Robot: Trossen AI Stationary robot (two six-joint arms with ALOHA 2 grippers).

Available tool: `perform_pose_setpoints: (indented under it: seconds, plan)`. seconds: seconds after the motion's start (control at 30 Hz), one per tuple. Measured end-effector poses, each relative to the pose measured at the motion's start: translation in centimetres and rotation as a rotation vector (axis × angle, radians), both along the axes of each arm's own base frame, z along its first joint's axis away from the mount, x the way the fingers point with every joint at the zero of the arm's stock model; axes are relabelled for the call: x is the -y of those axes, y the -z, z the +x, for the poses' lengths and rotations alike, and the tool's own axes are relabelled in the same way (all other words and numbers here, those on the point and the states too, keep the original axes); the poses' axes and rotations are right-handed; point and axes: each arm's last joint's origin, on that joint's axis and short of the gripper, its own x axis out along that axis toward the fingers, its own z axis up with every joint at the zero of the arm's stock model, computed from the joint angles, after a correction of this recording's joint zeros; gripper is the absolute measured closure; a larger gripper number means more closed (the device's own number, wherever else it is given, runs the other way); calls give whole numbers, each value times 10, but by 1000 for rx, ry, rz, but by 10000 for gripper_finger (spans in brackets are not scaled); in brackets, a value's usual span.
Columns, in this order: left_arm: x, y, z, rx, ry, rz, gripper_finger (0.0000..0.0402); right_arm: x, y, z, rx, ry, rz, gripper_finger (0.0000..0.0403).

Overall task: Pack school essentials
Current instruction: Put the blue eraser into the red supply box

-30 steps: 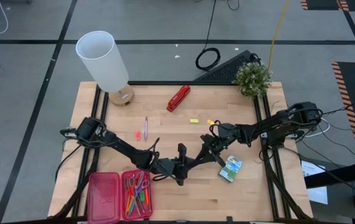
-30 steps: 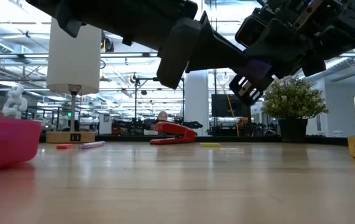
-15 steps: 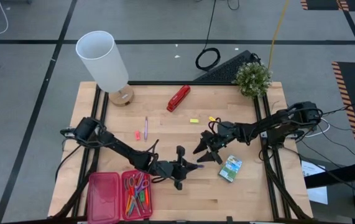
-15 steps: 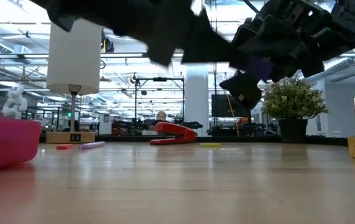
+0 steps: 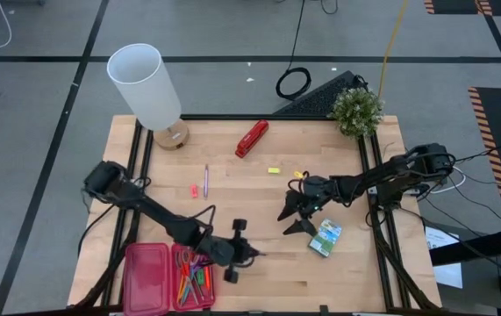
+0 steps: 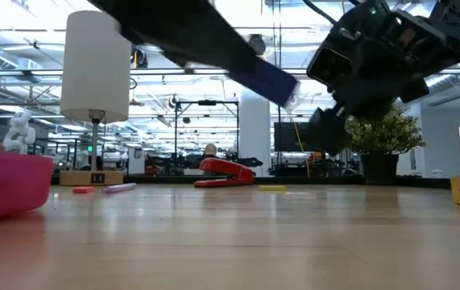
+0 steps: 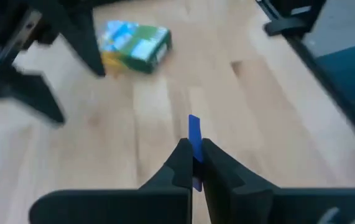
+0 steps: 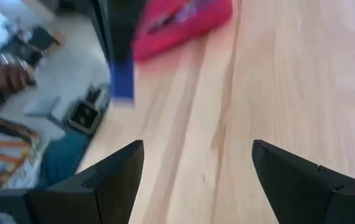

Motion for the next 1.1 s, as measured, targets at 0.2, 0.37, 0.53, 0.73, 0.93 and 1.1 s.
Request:
perform_pose_setpoints:
  seconds: [0.2,0.37,0.53,0.73,0.93,1.1]
  plan:
    - [7,-30,-34,-150,19,-169,378,-4,8,-4,-38,-12,-114,109]
    - [7,-53,-60,-311,95,-355,385,-5,8,-4,0,-10,-217,109]
    - [5,-61,-77,-495,113,-495,389,-5,8,-4,31,-41,-263,109]
    - [10,-46,-87,-710,80,-543,368,-5,7,-3,85,-81,-330,109]
    - [17,-31,-83,-784,40,-576,382,-4,7,-3,106,-95,-358,109]
    - [22,-18,-79,-817,44,-575,375,-4,7,-3,110,-95,-360,109]
